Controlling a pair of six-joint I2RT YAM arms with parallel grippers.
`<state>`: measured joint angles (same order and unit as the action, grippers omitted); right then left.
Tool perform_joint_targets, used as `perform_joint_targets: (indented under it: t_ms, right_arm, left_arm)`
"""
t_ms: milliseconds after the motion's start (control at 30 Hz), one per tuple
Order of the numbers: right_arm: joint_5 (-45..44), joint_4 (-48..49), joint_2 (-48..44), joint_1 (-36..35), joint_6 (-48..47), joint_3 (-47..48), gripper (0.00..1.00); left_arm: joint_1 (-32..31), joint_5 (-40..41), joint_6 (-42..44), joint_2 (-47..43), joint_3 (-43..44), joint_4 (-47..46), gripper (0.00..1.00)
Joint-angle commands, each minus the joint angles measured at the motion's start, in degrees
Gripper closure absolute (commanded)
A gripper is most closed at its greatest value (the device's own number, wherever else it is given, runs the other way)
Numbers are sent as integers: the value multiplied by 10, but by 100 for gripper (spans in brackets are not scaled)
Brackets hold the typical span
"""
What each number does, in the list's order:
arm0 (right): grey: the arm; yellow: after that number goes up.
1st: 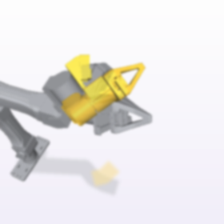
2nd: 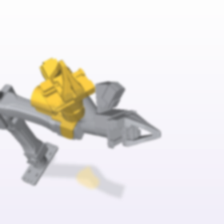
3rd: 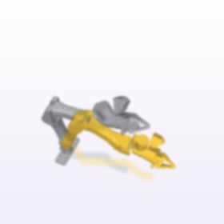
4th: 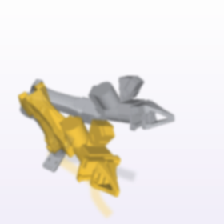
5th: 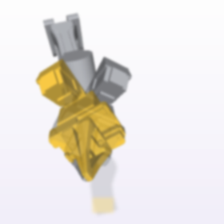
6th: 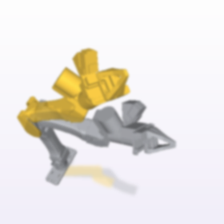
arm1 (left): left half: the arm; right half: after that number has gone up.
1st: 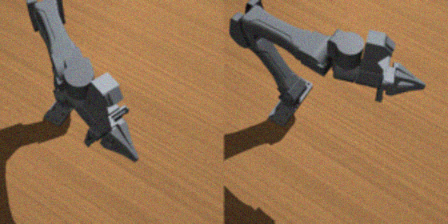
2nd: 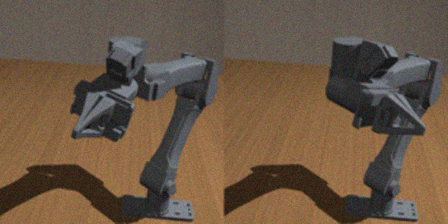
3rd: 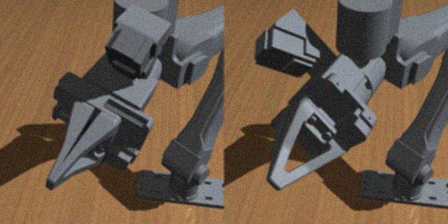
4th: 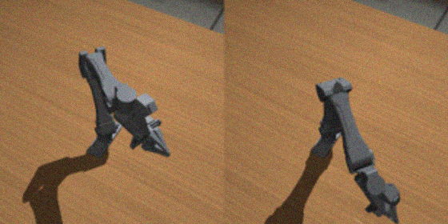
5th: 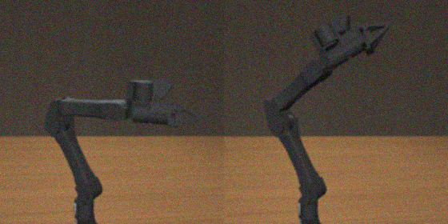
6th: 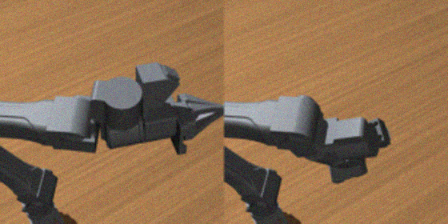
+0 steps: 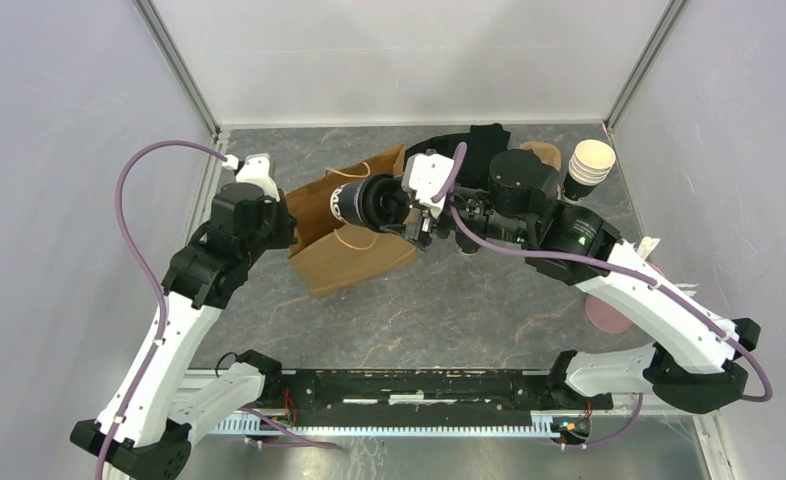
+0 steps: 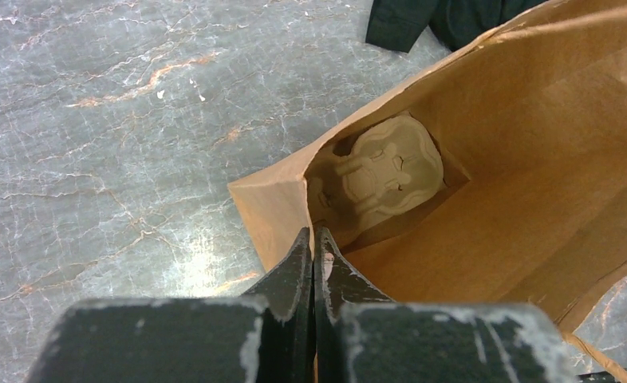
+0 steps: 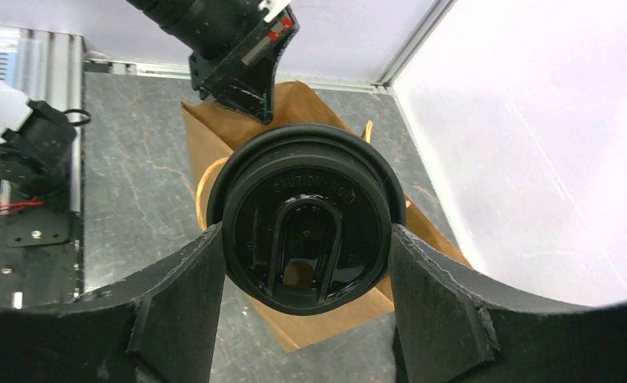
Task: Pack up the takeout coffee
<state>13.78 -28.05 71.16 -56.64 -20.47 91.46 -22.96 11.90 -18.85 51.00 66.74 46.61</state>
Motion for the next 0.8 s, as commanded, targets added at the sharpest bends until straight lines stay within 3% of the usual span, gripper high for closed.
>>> perform_joint_targets:
  t_ms: [0, 300, 433, 567, 767]
  right_arm:
    - [-28, 27, 17, -3, -58, 21, 100]
    - [-74, 13, 48, -3, -106, 21, 100]
    - [-64, -44, 59, -3, -125, 42, 100]
    - [-41, -83, 44, -3, -129, 28, 100]
    - [-30, -95, 25, -17, -90, 10, 100]
  left_arm:
    - [0, -3, -3, 9, 11, 5, 98]
    - [0, -8, -11, 8, 13, 0, 98]
    - [0, -7, -9, 13, 18, -2, 96]
    - [0, 16, -38, 45, 55, 43, 83]
    - [0, 19, -104, 82, 97, 112, 75]
